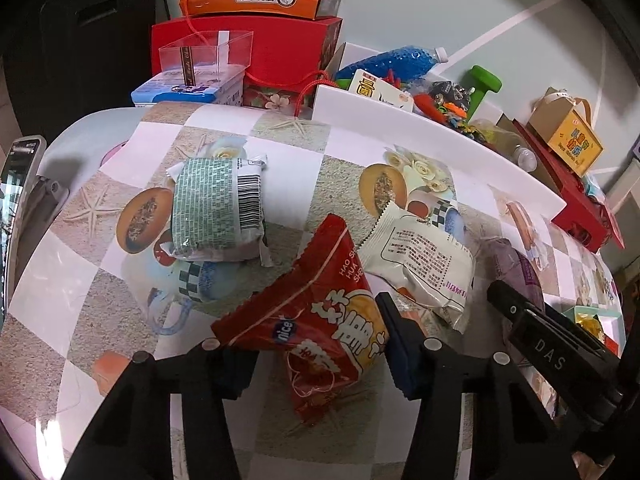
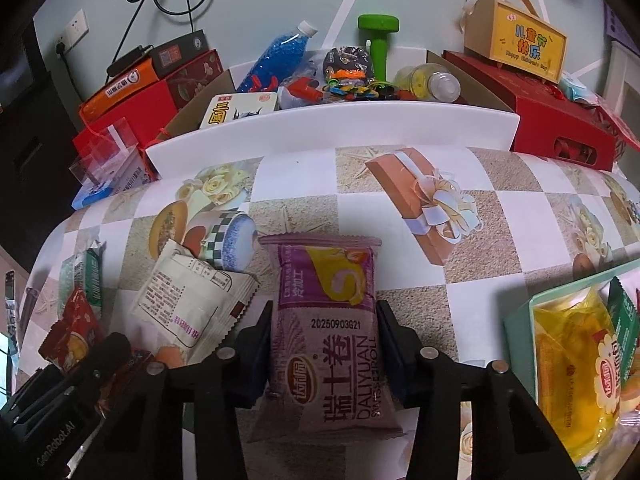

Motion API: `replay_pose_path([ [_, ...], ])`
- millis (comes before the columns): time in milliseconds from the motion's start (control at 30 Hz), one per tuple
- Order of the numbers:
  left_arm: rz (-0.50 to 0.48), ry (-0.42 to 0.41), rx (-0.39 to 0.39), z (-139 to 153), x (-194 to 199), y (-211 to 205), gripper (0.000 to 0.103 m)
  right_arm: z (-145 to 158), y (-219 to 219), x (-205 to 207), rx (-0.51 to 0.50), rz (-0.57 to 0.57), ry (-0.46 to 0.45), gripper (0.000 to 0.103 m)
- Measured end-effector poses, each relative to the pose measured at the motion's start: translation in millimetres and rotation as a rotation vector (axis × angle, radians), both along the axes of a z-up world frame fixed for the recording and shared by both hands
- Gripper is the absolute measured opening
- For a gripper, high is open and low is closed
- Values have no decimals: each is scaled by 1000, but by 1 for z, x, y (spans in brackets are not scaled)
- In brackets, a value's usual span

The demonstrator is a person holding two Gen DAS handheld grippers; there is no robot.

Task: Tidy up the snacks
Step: 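Grasp the red chip bag with the left tool while the right tool grasps the purple roll bag, then carry the red chip bag over the tray with the left tool while the right tool carries the purple bag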

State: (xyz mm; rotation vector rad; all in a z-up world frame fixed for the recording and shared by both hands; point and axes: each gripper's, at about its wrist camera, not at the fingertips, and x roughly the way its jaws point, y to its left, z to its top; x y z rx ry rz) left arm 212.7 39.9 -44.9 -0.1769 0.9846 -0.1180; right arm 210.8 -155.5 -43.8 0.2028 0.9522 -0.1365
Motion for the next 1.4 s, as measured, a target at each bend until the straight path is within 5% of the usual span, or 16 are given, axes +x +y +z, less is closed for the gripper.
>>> replay_pose_path([
  [667,-8,-61,-16,22,-8,0,55,31,-6,-16,41,-4,-85,43],
  [1400,-79,-75,-47,57,-35,-32,55,66,-21,-68,59,-38,-66,43],
])
